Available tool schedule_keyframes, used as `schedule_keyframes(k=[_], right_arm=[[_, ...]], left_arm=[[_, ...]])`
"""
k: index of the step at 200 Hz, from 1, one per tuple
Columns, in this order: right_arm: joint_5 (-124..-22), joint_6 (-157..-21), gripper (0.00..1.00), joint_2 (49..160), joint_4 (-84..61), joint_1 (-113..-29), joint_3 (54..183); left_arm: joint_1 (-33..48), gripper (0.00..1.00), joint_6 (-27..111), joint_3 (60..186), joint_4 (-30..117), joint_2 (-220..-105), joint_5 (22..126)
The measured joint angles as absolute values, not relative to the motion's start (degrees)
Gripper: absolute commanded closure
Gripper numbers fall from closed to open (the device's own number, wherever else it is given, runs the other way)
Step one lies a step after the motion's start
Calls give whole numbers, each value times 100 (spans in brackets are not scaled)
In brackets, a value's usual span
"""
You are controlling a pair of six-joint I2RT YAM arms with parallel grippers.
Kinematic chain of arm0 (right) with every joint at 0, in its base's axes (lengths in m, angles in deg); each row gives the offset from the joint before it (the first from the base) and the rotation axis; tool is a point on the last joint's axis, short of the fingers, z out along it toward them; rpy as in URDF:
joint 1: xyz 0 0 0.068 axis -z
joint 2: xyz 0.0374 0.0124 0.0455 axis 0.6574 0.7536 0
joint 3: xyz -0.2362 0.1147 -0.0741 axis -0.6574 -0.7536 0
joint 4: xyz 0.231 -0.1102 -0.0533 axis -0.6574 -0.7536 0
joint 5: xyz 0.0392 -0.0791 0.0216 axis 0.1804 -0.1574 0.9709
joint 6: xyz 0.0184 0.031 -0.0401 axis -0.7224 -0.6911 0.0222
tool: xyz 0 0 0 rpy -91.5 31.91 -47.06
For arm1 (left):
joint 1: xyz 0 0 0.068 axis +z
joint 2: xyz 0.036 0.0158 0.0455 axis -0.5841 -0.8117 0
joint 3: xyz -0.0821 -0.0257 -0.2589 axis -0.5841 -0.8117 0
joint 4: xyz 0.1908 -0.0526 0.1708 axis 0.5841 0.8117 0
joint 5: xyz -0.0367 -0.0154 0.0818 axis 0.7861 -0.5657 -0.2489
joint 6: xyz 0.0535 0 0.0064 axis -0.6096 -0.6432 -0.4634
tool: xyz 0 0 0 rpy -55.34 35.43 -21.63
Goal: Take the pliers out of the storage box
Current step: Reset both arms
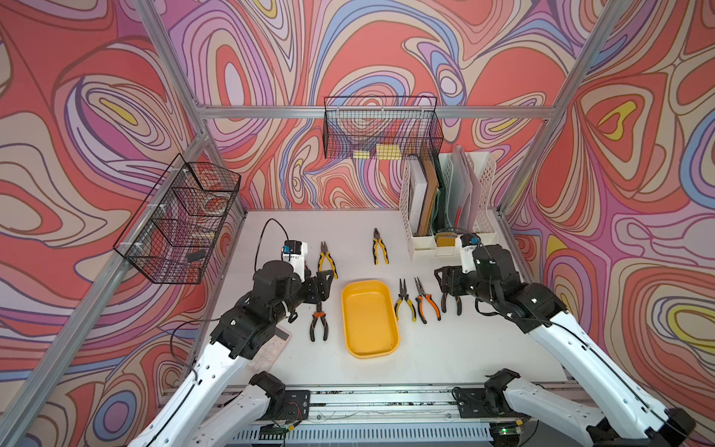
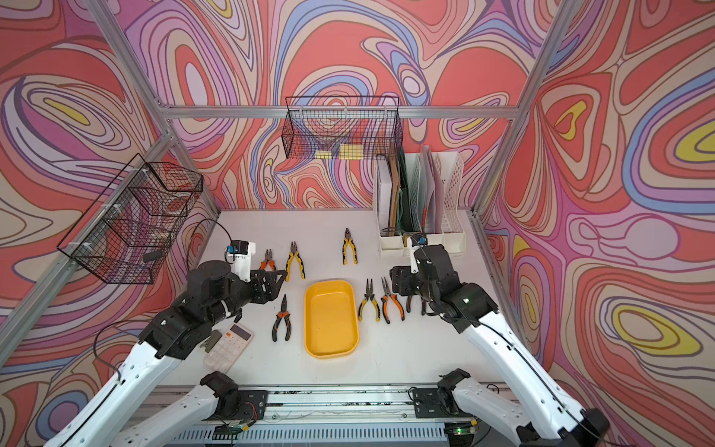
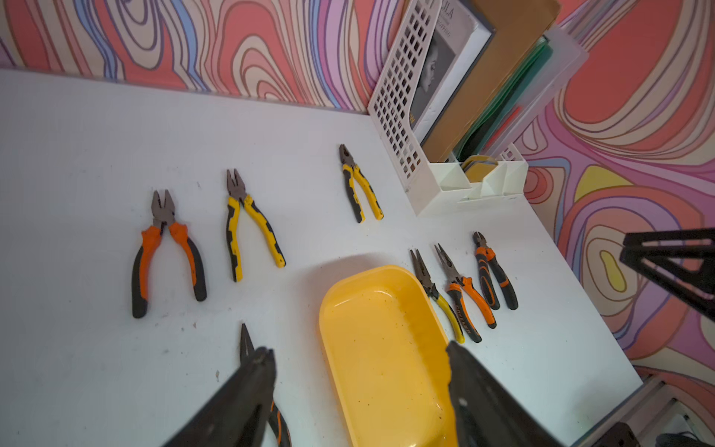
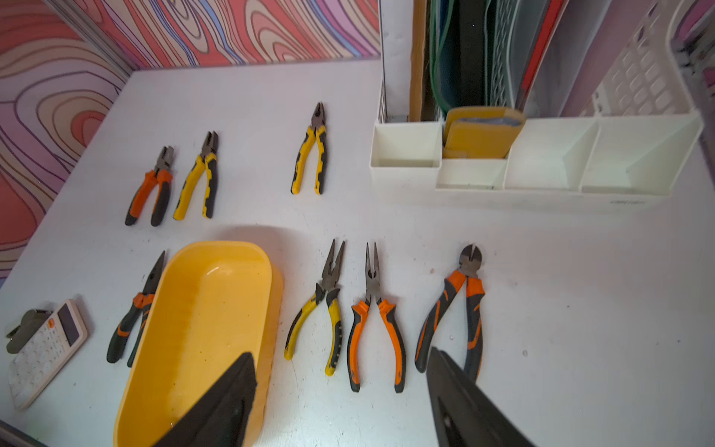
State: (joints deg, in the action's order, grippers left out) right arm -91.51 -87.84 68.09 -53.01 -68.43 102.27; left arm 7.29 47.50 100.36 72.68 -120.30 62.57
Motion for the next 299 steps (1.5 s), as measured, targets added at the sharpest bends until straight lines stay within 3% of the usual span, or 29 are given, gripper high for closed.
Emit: schedule_keyframes(k=[44, 70, 94, 131, 163, 219, 263, 299], right_arm=[[-9885, -7746, 2, 4658, -2545, -6843, 8107], [-10685, -7195, 2, 4363, -661, -6843, 6631], [-11572, -6970, 2, 5255, 849, -6832, 5919], [-12250, -6915, 2, 7915, 3243, -6531, 5694], [-12584, -6883, 2, 9954, 4862, -6168, 5713], [-12117, -6542, 2, 10387, 5186, -5678, 6498], [-11553, -6531, 2, 11334, 6034, -5455, 5906], [-10779, -6780, 2, 11487, 6388, -4909, 5886]], left_arm=[[727, 0, 3478, 7507, 4567, -9932, 5260], [734, 0, 2844, 6521, 3271, -9807, 4080], [771, 0, 2442, 6248, 2315, -10576, 3435], [1112, 0, 2261, 6257, 768, -12751, 3083], [1825, 0, 2346, 6309, 449, -13918, 3155], [2627, 0, 2659, 6368, 259, -14539, 3413], [2959, 0, 2746, 6447, -157, -15617, 3610], [3160, 0, 2729, 6434, -937, -16340, 4152]])
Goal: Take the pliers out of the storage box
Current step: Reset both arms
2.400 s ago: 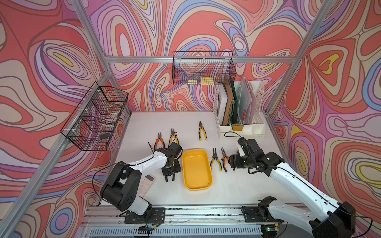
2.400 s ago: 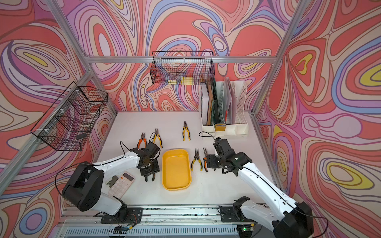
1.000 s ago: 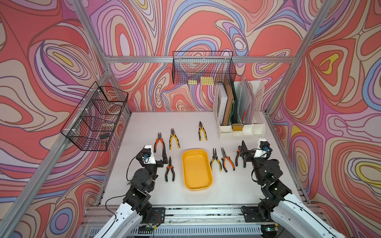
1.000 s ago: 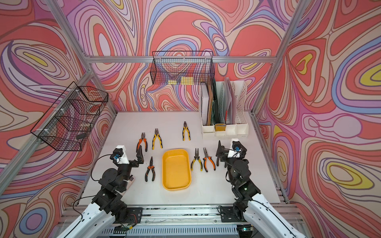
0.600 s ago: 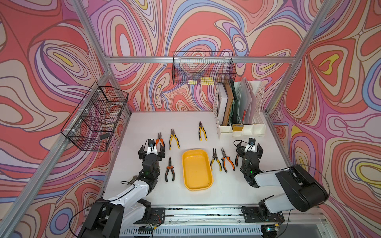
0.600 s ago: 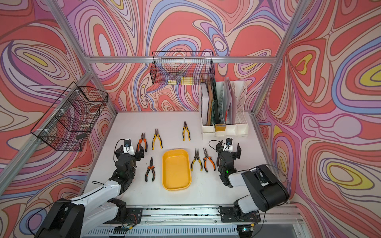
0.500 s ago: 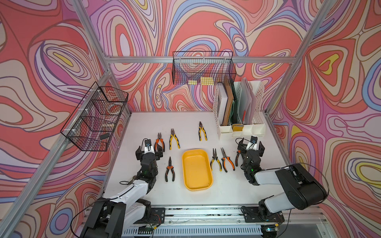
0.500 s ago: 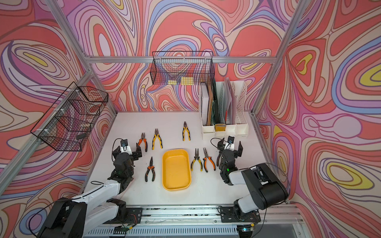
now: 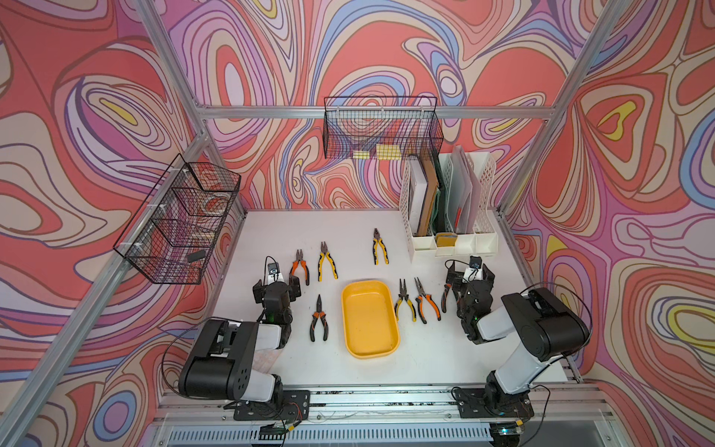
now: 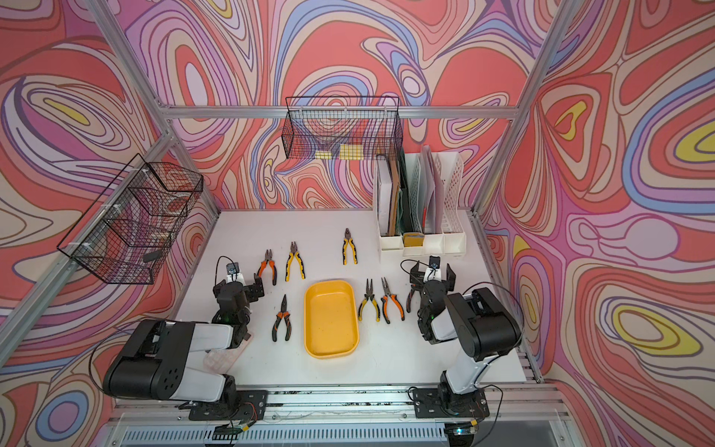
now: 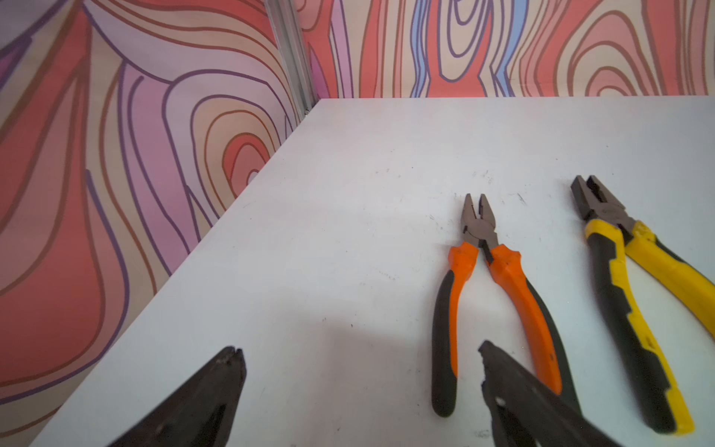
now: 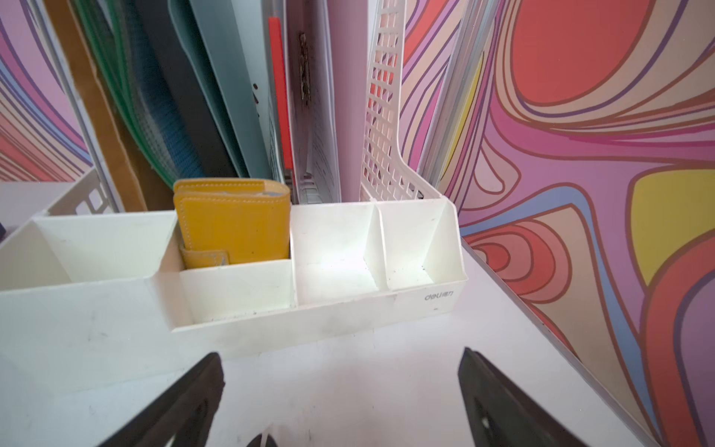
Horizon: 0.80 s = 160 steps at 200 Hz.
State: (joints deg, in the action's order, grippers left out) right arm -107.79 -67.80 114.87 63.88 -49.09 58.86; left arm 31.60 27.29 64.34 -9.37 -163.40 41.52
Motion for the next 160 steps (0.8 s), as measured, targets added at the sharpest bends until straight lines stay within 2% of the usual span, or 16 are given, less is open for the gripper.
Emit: schedule_keyframes(k=[38, 58, 160], right_arm=[[-10053, -7140, 2, 11489, 5203, -4428, 6627], [-9848, -7285, 2, 11410, 5076, -4212, 6754], [-9446, -7411, 2, 11390, 4344, -4194, 6863]], left_arm=[[3186, 0, 2674, 6689, -963, -16703, 4530], [3217, 0, 2670, 6980, -769, -16705, 4628], [3236, 0, 2670, 7037, -591, -16701, 4733]])
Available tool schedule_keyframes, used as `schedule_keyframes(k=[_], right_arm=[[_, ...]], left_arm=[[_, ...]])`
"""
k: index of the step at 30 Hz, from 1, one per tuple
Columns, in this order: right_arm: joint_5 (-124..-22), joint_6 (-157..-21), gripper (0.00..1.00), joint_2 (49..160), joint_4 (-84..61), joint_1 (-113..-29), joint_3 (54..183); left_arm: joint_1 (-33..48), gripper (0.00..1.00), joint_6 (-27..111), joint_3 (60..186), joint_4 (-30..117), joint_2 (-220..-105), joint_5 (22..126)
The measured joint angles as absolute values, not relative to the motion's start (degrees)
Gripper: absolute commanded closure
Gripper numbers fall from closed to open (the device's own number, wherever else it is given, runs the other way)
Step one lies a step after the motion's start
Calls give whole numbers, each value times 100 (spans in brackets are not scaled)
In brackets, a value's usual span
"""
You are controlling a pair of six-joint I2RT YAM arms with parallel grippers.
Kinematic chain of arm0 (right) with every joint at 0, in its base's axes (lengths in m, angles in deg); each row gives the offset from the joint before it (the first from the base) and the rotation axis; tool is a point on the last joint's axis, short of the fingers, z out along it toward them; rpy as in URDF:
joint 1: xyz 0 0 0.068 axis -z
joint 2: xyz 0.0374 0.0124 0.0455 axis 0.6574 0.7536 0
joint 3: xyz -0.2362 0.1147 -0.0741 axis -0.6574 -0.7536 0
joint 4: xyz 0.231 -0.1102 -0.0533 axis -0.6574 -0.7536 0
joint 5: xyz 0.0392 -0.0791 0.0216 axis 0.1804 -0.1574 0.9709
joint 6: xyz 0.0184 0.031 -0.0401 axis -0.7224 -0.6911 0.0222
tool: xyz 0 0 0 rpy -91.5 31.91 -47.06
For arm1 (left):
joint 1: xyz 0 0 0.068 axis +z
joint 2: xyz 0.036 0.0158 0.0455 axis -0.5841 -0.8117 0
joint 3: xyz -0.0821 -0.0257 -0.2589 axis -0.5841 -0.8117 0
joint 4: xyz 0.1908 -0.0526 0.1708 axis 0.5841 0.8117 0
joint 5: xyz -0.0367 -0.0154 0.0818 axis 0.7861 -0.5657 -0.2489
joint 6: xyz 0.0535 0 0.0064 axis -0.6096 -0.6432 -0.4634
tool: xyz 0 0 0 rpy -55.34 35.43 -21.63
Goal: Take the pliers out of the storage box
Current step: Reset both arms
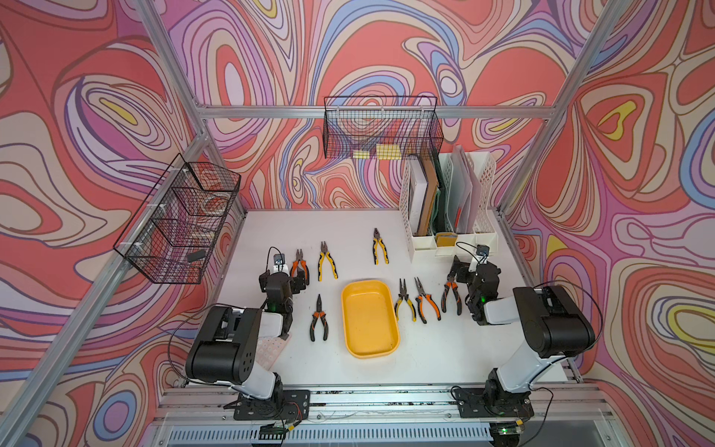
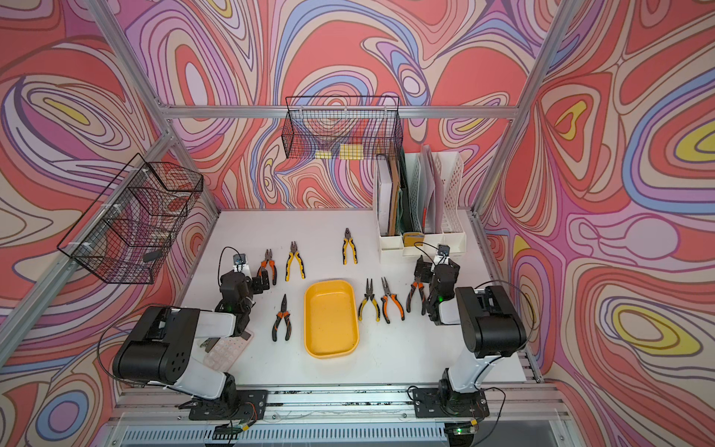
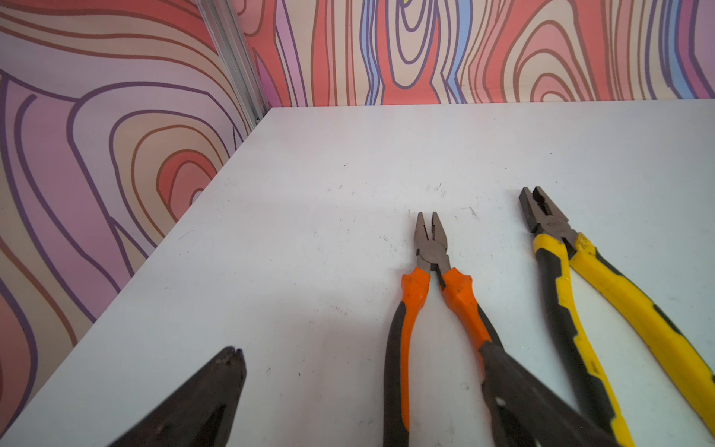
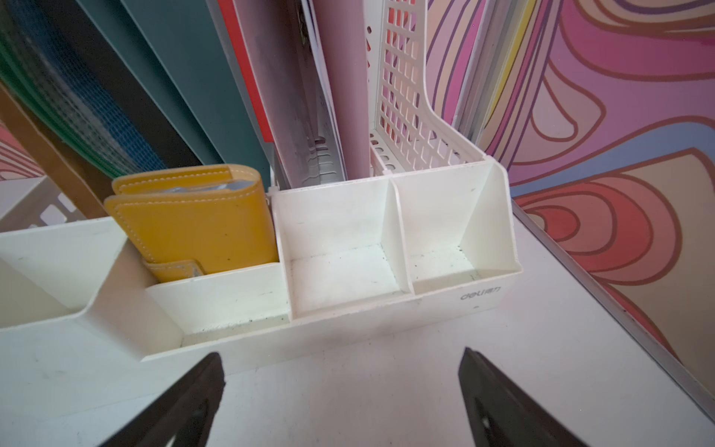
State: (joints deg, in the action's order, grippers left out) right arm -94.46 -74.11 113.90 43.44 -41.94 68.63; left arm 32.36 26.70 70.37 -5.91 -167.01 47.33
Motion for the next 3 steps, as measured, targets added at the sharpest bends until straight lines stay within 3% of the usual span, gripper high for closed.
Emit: schedule_keyframes(k=[3], right_arm=[[-9380, -7409, 2, 11390, 4344, -4194, 6867]], left_arm=[[3236, 0, 2667, 7037, -589, -16703, 4735]])
